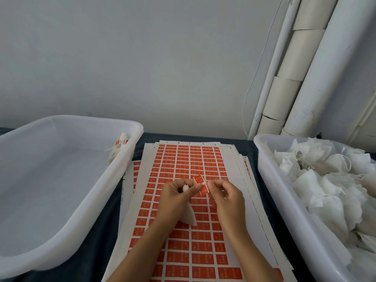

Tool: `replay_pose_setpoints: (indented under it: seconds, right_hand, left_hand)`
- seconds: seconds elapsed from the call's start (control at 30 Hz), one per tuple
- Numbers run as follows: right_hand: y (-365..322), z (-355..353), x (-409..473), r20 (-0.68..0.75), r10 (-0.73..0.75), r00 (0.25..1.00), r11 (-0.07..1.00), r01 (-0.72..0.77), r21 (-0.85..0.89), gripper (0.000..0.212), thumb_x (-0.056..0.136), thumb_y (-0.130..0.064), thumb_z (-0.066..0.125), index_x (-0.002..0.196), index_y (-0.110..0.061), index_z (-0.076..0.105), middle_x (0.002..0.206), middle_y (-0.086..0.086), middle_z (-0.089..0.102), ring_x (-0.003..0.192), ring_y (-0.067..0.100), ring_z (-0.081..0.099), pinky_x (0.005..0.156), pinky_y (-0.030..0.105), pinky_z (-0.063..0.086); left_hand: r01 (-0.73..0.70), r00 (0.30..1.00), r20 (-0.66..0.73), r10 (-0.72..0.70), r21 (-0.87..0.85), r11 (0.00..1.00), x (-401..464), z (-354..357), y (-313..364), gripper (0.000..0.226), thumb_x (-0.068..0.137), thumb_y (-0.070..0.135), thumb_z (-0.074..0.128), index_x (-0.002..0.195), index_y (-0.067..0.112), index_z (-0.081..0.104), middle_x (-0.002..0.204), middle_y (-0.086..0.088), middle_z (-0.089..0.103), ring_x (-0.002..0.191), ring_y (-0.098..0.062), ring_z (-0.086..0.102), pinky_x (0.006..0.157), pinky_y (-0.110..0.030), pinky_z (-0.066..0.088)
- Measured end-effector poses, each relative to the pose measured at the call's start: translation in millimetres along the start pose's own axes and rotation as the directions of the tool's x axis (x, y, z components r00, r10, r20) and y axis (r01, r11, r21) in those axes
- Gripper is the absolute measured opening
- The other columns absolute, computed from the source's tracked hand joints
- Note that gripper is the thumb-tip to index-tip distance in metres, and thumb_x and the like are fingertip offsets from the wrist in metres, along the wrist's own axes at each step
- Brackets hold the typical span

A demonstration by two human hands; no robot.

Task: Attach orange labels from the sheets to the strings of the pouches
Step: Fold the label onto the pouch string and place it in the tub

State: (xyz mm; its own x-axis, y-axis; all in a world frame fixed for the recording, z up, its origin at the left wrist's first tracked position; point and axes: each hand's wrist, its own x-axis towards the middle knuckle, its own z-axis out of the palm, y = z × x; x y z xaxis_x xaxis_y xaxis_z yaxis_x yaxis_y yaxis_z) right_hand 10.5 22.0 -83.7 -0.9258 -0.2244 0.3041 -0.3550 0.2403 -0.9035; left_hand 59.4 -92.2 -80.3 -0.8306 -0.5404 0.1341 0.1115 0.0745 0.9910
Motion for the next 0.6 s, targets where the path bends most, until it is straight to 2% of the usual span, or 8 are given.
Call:
replay_pose_setpoints:
  seconds: [0.13, 0.23, 0.3, 0.4, 0.47, 0.6]
  right_hand:
    - [5, -2, 3, 0.008, 0.02, 1.0, 1.0, -0.021, 0.003, 0.009, 0.088, -0.033, 0.058, 0.087, -0.025, 0.062, 0.084, -0.018, 0.063, 0.074, 0.0, 0.062, 0.06, 0.003, 0.044]
    - [4, -7, 6, 0.001, 0.018, 1.0, 1.0, -0.018, 0.02, 0.007, 0.086, -0.032, 0.06, 0.085, -0.026, 0.062, 0.082, -0.018, 0.064, 0.075, 0.002, 0.064, 0.068, 0.011, 0.049]
    - [1, -11, 8, 0.004, 0.015, 1.0, 0.999, -0.015, 0.034, 0.007, 0.085, -0.037, 0.06, 0.082, -0.03, 0.061, 0.081, -0.019, 0.065, 0.075, 0.004, 0.066, 0.065, 0.011, 0.049]
    - [-4, -16, 8, 0.103, 0.044, 0.994, 0.999, -0.047, 0.027, 0.024, 0.081, -0.055, 0.042, 0.082, -0.037, 0.059, 0.08, -0.027, 0.061, 0.071, -0.004, 0.064, 0.056, 0.005, 0.043]
    - [-4, -17, 9, 0.205, 0.09, 0.975, 0.995, -0.096, 0.021, 0.033, 0.083, -0.057, 0.032, 0.082, -0.037, 0.059, 0.077, -0.027, 0.061, 0.069, -0.007, 0.063, 0.054, 0.003, 0.041]
    - [2, -14, 10, 0.291, 0.06, 0.955, 0.995, -0.035, -0.091, 0.024, 0.093, -0.042, 0.043, 0.076, -0.03, 0.054, 0.079, -0.015, 0.061, 0.074, 0.004, 0.061, 0.066, 0.008, 0.043]
  left_hand:
    - [-0.006, 1.0, 0.002, 0.006, 0.033, 0.999, 1, 0, 0, 0.012, 0.078, 0.029, 0.072, 0.07, 0.019, 0.072, 0.067, 0.007, 0.07, 0.066, -0.004, 0.065, 0.056, -0.007, 0.046]
    - [0.002, 1.0, 0.0, -0.002, 0.054, 0.999, 1, -1, -1, 0.012, 0.078, 0.029, 0.072, 0.069, 0.02, 0.072, 0.069, 0.009, 0.07, 0.069, -0.002, 0.065, 0.056, -0.006, 0.046]
    - [0.005, 1.0, 0.011, -0.005, 0.058, 0.998, 1, -2, -1, 0.012, 0.079, 0.028, 0.071, 0.069, 0.02, 0.072, 0.069, 0.01, 0.07, 0.07, -0.002, 0.065, 0.056, -0.005, 0.046]
    - [-0.015, 1.0, 0.026, 0.013, 0.072, 0.997, 1, -1, 1, 0.013, 0.081, 0.024, 0.07, 0.068, 0.02, 0.071, 0.067, 0.013, 0.069, 0.068, 0.001, 0.065, 0.055, -0.003, 0.044]
    - [-0.029, 0.999, 0.035, 0.026, 0.082, 0.996, 1, -2, 1, 0.013, 0.081, 0.023, 0.069, 0.068, 0.021, 0.07, 0.066, 0.013, 0.069, 0.067, 0.001, 0.065, 0.055, -0.004, 0.045]
    - [-0.052, 0.997, 0.055, 0.046, 0.105, 0.993, 2, -2, -1, 0.015, 0.081, 0.023, 0.07, 0.066, 0.022, 0.07, 0.062, 0.011, 0.067, 0.062, -0.002, 0.063, 0.055, -0.006, 0.045]
